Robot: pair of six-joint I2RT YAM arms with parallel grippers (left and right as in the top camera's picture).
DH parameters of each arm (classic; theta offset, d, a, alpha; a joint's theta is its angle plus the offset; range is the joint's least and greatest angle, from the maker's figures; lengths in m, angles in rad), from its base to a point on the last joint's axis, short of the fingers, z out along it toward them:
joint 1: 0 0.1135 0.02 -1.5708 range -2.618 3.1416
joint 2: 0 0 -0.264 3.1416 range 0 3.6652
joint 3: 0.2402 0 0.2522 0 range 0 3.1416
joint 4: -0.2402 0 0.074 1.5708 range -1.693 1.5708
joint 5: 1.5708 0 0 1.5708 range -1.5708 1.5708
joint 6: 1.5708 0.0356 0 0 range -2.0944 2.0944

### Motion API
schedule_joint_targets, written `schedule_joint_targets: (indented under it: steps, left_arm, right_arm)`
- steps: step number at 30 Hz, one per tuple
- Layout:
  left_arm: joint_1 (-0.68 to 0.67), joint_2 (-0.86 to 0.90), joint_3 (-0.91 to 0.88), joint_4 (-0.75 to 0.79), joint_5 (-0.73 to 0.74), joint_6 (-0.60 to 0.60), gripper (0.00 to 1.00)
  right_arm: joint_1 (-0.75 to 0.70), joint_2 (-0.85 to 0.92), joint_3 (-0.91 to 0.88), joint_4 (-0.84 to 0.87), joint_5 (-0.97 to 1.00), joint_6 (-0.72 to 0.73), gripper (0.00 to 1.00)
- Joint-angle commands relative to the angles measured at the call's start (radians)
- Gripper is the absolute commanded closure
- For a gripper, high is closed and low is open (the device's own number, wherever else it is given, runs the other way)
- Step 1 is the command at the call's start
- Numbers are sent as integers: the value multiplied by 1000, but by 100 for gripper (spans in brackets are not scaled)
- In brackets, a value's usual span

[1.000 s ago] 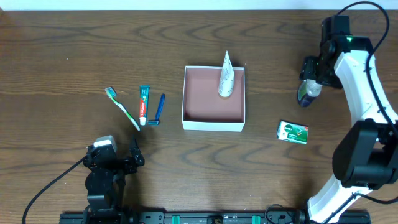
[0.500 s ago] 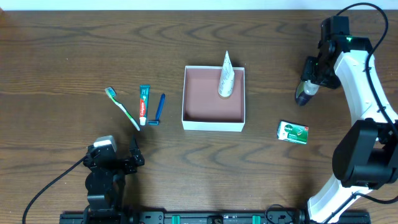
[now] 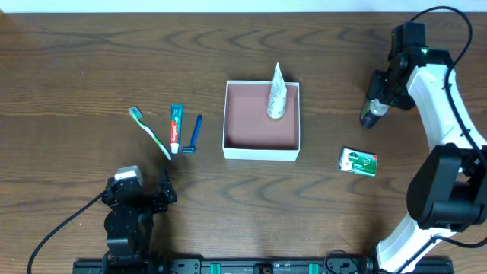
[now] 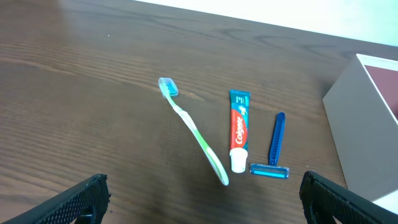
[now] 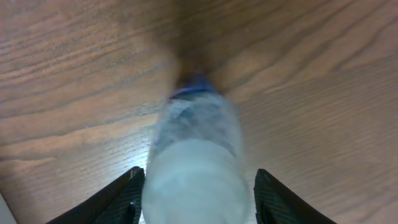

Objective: Pack container
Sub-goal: 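Move the right gripper to the blue pump bottle and grasp it, then carry the pump bottle into the box's back-left corner and release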

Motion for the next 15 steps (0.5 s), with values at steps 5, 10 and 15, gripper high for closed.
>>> schedule_joint_targets:
  steps: [5, 10, 15]
  left_arm:
    - [5, -6, -19, -4, -16, 13, 2]
    - [5, -6, -19, -4, -16, 13, 2]
    - [5, -6, -19, -4, -16, 13, 2]
  right_arm:
    - [-11, -2, -42, 20, 1, 2, 50]
    - [-11, -2, -40, 19, 1, 1, 63]
    - [-10, -22, -39, 20, 1, 1, 75]
